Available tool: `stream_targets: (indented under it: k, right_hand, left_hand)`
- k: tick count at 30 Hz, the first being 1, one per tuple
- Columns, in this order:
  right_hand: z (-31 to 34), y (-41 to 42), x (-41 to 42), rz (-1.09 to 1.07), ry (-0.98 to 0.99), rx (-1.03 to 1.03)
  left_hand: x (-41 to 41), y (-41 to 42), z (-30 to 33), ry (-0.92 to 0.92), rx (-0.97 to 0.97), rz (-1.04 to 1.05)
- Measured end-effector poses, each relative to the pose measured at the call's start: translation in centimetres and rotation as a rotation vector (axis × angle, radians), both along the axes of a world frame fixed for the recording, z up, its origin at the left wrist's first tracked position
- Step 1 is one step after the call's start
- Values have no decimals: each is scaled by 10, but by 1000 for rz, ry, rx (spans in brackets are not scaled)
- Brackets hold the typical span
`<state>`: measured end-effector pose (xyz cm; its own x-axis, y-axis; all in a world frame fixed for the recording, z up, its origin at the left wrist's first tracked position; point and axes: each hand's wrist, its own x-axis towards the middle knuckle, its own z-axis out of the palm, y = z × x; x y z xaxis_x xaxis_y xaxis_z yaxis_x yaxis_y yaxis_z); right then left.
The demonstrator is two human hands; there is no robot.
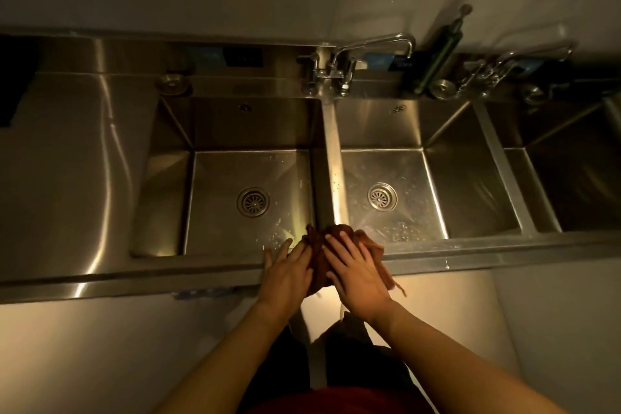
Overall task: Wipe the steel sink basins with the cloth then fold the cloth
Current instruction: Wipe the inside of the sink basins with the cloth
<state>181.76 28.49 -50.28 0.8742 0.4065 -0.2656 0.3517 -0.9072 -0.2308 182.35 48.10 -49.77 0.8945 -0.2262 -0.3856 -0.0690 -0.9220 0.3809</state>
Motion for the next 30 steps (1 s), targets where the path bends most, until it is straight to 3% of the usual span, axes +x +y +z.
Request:
stream_targets:
  k: [5,8,10,16,23,30]
  right_hand:
    - [19,6,-8,-259,-21,242]
    - [30,20,-10,-538,29,298]
    - [32,35,-6,-606,114,279]
    - [13,82,2,-365,161,34]
    - [5,80,2,-176,57,95]
    - [23,43,27,-64,56,72]
  left_hand:
    - [-3,7,-4,-19,16,-5]
    - [-8,10,-5,-21,7,18]
    - [-11,14,-5,-15,-19,29]
    - [-19,63,-9,-24,-162,136]
    - [-28,115,-7,-27,-144,144]
    - [-16,83,-2,-79,-165,70]
